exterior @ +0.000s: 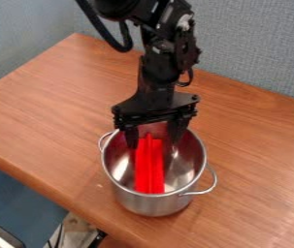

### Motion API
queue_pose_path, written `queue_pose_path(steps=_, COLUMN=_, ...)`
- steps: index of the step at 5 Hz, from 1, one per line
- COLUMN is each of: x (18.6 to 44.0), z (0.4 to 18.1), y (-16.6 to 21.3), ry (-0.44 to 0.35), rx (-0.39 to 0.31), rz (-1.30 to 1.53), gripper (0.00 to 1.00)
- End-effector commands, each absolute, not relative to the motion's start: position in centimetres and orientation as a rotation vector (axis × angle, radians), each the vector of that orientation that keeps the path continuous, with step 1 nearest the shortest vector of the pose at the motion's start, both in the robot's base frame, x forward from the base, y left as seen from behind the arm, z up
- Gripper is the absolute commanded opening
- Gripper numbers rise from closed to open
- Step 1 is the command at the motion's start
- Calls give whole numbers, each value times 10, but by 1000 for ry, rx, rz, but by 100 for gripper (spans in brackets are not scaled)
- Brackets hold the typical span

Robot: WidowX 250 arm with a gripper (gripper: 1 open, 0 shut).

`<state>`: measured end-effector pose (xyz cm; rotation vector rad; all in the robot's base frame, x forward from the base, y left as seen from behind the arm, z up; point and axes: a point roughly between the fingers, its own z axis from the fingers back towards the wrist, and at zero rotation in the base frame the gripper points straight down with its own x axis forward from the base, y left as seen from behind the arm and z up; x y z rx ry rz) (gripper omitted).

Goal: Move the red object from the metal pot to the table

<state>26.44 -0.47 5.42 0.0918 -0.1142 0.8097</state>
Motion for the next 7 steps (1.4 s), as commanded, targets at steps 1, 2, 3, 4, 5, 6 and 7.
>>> queue_pose_path(steps=1, x=269, z=56, y=-1, ry=-137, rx=94, rz=830, gripper=0)
queue_pose_path(steps=2, x=269, z=58, y=0, ry=-138, rx=94, rz=829, gripper=0)
queue_pose_path(steps=3, x=271, z=75, y=0, ry=-141, rx=69, rz=833, gripper=0)
queue_pose_path(steps=4, x=274, z=102, y=0, ry=-147, rx=31, rz=838, gripper=0)
queue_pose_path(steps=5, x=278, z=133, y=3, ry=-161, rx=-21, rz=858, gripper=0)
queue_pose_path(steps=6, x=275, z=145, y=7, ry=-167, rx=-35, rz=870, gripper=100)
queue_pose_path(steps=7, x=264, z=139, y=0, ry=-160, rx=-10, rz=857, gripper=100)
